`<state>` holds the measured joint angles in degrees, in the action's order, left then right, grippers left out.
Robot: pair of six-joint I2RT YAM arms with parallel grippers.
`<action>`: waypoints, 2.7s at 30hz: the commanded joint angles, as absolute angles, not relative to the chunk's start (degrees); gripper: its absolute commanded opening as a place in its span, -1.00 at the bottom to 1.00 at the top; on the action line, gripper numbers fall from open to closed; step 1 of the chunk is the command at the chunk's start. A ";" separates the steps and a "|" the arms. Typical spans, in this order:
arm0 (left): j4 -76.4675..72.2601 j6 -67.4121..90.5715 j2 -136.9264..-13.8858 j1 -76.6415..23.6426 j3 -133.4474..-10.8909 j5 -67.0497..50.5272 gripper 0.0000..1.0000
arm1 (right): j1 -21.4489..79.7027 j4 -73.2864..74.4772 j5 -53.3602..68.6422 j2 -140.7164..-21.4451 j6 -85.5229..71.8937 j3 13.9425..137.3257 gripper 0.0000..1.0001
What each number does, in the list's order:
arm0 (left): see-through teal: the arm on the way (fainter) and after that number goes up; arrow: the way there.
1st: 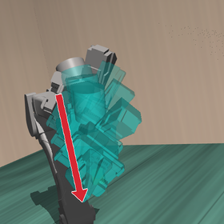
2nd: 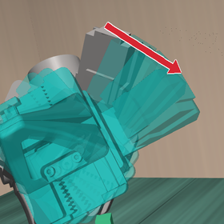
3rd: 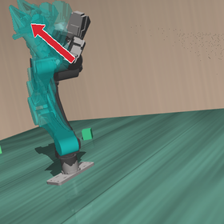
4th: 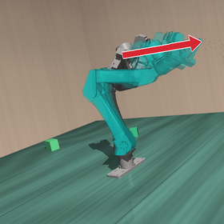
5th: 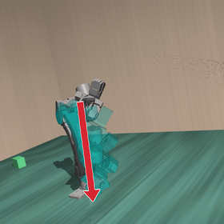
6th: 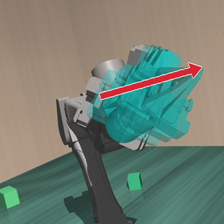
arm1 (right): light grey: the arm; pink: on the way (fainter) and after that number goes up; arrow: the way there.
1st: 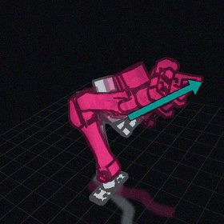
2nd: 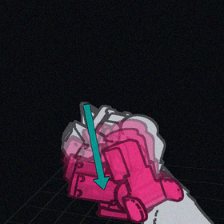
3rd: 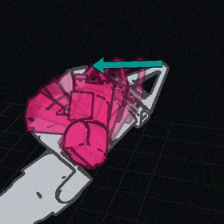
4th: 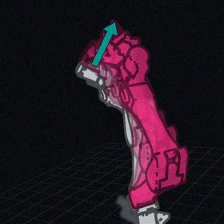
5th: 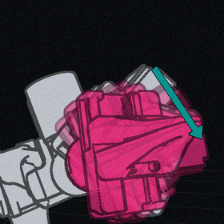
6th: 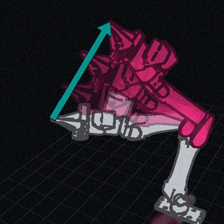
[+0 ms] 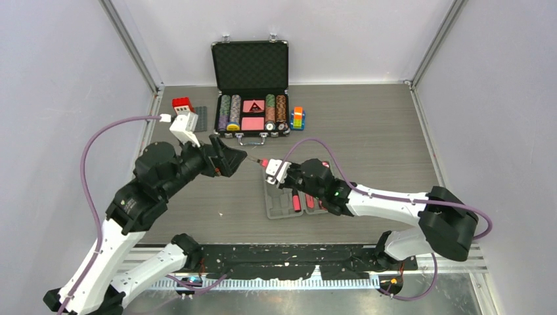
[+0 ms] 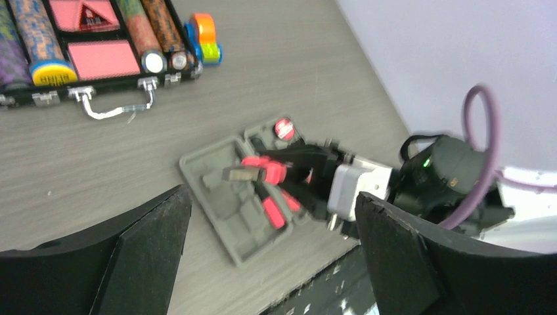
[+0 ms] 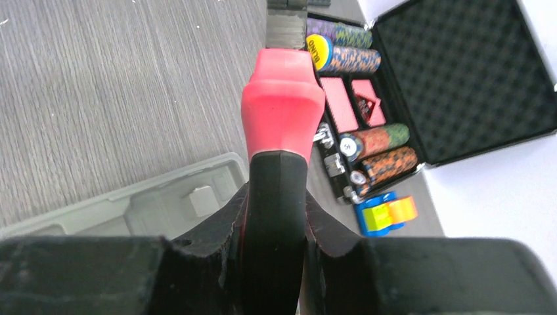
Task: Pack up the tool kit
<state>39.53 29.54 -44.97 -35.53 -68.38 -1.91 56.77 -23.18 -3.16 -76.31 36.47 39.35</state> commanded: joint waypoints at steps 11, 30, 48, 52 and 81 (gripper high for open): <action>55.24 16.10 -62.37 -34.93 -79.06 -28.24 0.99 | 57.00 -21.30 10.52 -66.28 60.45 39.16 -0.89; 55.31 14.46 -72.16 -36.17 -75.02 -35.30 0.68 | 58.90 -21.24 10.12 -67.18 65.97 41.71 -0.89; 49.87 15.08 -73.45 -36.18 -69.67 -43.77 0.25 | 59.33 -22.45 11.42 -67.14 66.68 41.80 -0.89; 50.13 14.88 -74.28 -36.27 -70.00 -43.80 0.20 | 59.78 -22.32 11.66 -66.98 66.55 41.55 -0.89; 39.54 40.51 -79.83 -45.91 -64.70 1.88 -1.00 | 58.67 -7.12 -39.21 -50.98 5.95 33.38 0.90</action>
<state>44.80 31.59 -75.50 -43.88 -62.96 -8.58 59.72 -15.64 -22.00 -55.75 25.28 31.46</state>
